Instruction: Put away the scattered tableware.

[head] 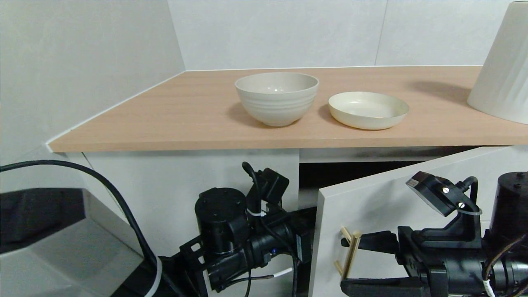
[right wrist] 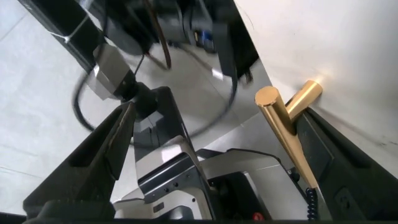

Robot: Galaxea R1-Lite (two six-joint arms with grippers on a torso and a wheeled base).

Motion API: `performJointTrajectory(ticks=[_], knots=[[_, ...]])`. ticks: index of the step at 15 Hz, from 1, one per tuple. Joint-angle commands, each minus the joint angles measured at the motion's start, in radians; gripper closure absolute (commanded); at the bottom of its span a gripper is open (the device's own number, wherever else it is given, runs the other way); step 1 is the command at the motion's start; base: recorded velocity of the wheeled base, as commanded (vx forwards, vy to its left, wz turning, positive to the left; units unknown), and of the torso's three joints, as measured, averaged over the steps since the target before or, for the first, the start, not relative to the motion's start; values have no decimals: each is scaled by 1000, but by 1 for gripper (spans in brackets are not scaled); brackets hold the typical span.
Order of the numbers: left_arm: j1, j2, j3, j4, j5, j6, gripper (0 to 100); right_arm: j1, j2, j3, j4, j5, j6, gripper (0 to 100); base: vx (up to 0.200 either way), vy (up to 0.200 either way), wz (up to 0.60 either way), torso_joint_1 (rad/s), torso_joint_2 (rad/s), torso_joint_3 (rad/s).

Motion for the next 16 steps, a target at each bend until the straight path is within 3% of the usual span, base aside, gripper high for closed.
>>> performJointTrajectory(ticks=[1,5,8,11,13,14,16], knots=[[-23,40,15,-9,-3,-1,100,-1,0,1,1,-10,-1,0,0,0,0,0,0,0],[-25,35,19,-18,-13,-1,100,-1,-3,3,6,-102,-52,0,0,0,0,0,0,0],[-26,35,18,-29,-13,-1,100,-9,-44,-7,88,-110,-54,0,0,0,0,0,0,0],[-26,37,18,-29,-13,-1,100,-9,-171,-66,294,-147,-58,0,0,0,0,0,0,0],[-26,37,15,-28,-13,-2,100,-1,-213,-79,389,-220,-107,0,0,0,0,0,0,0],[-26,40,12,-28,-13,-2,100,0,-262,-68,460,-308,-159,0,0,0,0,0,0,0],[-28,38,9,-24,-14,-1,100,0,-368,-56,582,-303,-161,0,0,0,0,0,0,0]])
